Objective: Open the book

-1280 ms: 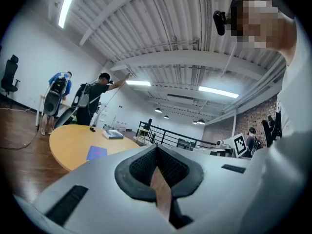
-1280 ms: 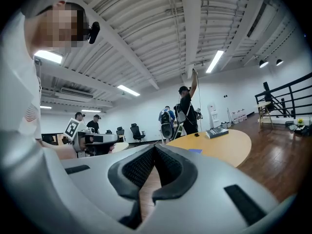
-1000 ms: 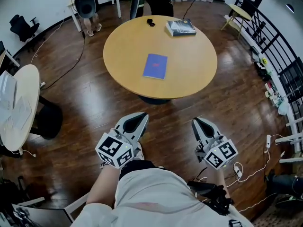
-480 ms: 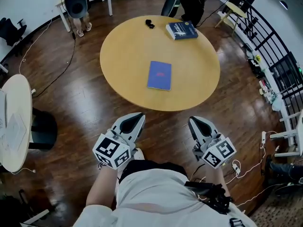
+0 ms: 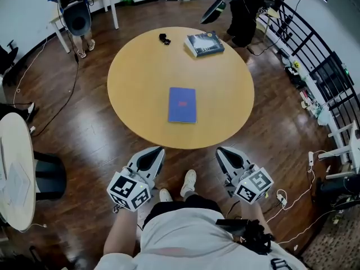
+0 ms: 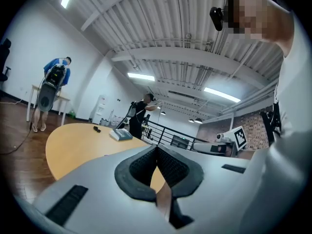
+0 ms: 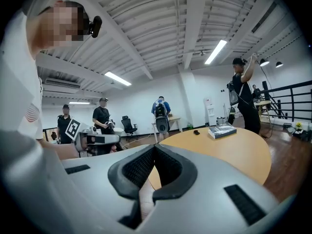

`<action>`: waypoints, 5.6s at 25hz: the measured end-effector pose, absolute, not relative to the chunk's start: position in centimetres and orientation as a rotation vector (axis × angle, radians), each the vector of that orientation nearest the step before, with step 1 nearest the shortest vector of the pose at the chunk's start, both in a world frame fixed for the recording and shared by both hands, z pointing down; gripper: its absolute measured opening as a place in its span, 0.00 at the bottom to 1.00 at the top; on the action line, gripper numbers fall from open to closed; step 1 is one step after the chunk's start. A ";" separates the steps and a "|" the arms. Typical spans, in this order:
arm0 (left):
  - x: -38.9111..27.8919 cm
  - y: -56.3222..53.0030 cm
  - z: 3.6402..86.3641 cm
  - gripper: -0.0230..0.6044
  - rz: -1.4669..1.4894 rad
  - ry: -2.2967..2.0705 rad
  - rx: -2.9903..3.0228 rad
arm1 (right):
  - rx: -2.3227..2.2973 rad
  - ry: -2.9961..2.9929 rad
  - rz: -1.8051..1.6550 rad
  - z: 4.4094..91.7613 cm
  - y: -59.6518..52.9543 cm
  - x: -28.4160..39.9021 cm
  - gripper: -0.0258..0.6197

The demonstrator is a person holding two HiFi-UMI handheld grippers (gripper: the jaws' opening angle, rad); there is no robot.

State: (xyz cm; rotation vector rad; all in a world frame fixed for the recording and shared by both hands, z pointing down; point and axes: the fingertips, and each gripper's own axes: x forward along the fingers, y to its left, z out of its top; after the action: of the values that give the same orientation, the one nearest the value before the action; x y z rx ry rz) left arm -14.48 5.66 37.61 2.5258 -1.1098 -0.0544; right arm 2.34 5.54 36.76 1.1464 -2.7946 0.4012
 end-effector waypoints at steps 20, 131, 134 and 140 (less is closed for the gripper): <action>-6.2 -9.0 40.6 0.05 0.116 -1.190 2.465 | 1.031 -2.880 0.512 39.5 -10.4 9.9 0.04; -20.1 -14.9 59.7 0.05 0.711 -1.559 1.818 | 0.874 -2.807 0.800 47.5 -12.6 2.1 0.04; -22.3 -14.5 62.7 0.05 0.785 -1.544 1.768 | 0.888 -2.789 0.796 47.6 -12.1 1.0 0.04; -23.1 -14.4 67.8 0.05 0.883 -1.464 1.724 | 0.916 -2.749 0.813 48.4 -12.0 0.0 0.04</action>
State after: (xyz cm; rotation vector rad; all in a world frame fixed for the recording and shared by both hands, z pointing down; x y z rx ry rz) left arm -23.12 -14.40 67.79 1.7240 -1.4638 0.8830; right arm -0.01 -12.05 48.40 0.9161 -2.7489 0.8131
